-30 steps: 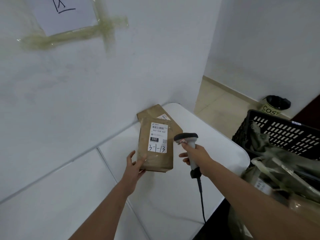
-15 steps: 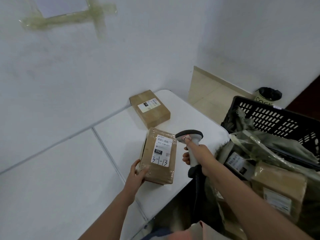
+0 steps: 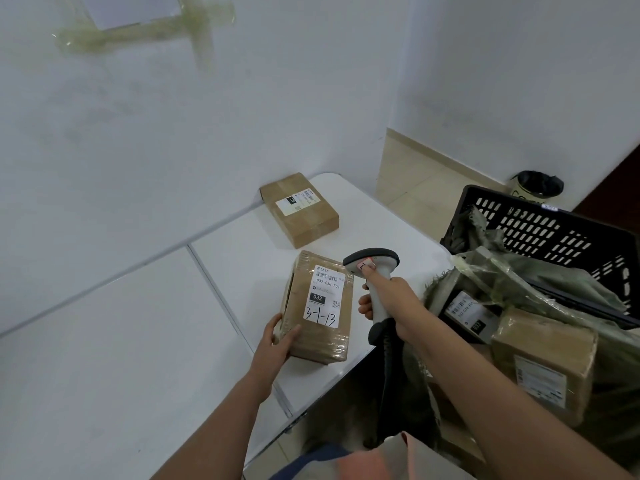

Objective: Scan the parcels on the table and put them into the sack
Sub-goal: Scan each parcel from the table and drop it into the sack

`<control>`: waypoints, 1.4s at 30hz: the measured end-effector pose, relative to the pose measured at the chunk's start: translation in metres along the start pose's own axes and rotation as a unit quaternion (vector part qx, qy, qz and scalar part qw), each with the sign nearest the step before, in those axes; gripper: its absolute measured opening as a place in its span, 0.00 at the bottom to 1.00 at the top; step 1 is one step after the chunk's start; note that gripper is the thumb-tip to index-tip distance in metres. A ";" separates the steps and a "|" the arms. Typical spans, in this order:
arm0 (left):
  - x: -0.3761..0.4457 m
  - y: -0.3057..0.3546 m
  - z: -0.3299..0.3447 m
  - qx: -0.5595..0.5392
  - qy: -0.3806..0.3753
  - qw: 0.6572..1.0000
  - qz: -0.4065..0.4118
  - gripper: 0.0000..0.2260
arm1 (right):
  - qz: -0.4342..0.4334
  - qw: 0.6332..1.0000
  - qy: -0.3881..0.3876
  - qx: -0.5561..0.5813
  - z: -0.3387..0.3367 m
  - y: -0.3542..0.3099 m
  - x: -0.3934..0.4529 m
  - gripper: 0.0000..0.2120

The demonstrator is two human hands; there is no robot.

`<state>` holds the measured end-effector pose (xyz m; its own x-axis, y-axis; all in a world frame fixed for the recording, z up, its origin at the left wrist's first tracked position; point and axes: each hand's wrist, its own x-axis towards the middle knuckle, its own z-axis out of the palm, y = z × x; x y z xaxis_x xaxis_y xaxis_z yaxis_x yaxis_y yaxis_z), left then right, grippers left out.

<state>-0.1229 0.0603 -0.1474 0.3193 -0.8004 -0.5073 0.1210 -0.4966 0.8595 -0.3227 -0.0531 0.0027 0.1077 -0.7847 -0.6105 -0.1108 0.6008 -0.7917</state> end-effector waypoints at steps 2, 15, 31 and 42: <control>0.001 0.000 -0.001 0.003 -0.002 1.000 0.000 0.32 | 0.000 1.000 0.003 -0.001 0.001 0.000 0.000 0.24; 0.005 0.005 -0.005 0.003 -0.017 1.000 -0.004 0.28 | -0.005 1.000 0.029 0.000 0.009 0.000 0.000 0.23; 0.009 0.011 -0.002 -0.025 -0.051 0.998 -0.011 0.25 | 0.015 0.998 0.055 0.007 -0.019 0.014 0.000 0.24; 0.011 0.075 0.089 0.043 -0.260 0.963 -0.049 0.21 | 0.047 0.976 0.205 0.047 -0.187 0.067 -0.041 0.19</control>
<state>-0.1939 -0.0154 -0.0935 -0.2070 -0.7972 -0.5672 0.0406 -0.5863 0.8091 -0.5193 -0.0096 -0.0208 -0.3061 -0.7090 -0.6353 -0.0080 0.6692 -0.7431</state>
